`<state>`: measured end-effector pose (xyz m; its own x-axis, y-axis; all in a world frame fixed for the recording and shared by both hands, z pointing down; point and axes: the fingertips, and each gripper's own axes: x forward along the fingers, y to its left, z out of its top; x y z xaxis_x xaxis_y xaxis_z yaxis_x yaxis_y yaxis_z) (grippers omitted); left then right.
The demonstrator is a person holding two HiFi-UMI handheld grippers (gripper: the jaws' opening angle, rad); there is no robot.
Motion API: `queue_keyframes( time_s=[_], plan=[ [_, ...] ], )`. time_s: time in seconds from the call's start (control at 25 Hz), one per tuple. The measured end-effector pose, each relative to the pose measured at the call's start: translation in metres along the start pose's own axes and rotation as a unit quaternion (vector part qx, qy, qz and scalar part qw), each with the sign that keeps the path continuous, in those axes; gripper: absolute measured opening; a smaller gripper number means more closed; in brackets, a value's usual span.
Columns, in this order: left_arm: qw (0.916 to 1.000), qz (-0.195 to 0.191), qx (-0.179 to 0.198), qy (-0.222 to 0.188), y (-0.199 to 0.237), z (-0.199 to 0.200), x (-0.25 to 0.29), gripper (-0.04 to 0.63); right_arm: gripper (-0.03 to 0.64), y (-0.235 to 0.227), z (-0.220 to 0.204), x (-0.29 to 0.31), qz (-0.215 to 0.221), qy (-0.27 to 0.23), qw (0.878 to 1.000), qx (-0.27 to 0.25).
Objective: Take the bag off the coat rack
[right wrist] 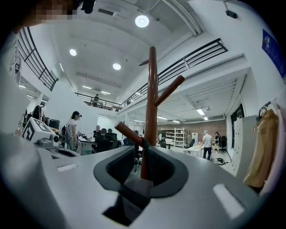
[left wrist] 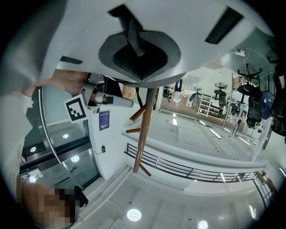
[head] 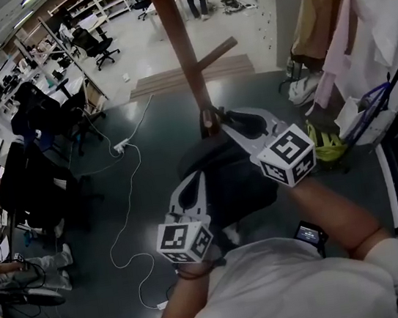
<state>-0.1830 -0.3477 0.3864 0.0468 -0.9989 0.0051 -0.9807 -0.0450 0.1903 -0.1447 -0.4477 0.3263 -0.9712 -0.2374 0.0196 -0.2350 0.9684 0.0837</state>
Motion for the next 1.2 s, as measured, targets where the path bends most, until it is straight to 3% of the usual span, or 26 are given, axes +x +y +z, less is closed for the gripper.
queue_keyframes(
  time_s=[1.0,1.2],
  plan=[
    [0.9999,-0.016,0.004,0.003,0.018,0.014,0.024,0.002,0.08,-0.026,-0.013,0.054,0.001,0.059,0.997,-0.04],
    [0.9999,-0.015,0.001,0.004,0.025,0.014,0.024,0.002,0.051,-0.024,-0.013,0.056,-0.012,0.052,0.997,-0.053]
  ],
)
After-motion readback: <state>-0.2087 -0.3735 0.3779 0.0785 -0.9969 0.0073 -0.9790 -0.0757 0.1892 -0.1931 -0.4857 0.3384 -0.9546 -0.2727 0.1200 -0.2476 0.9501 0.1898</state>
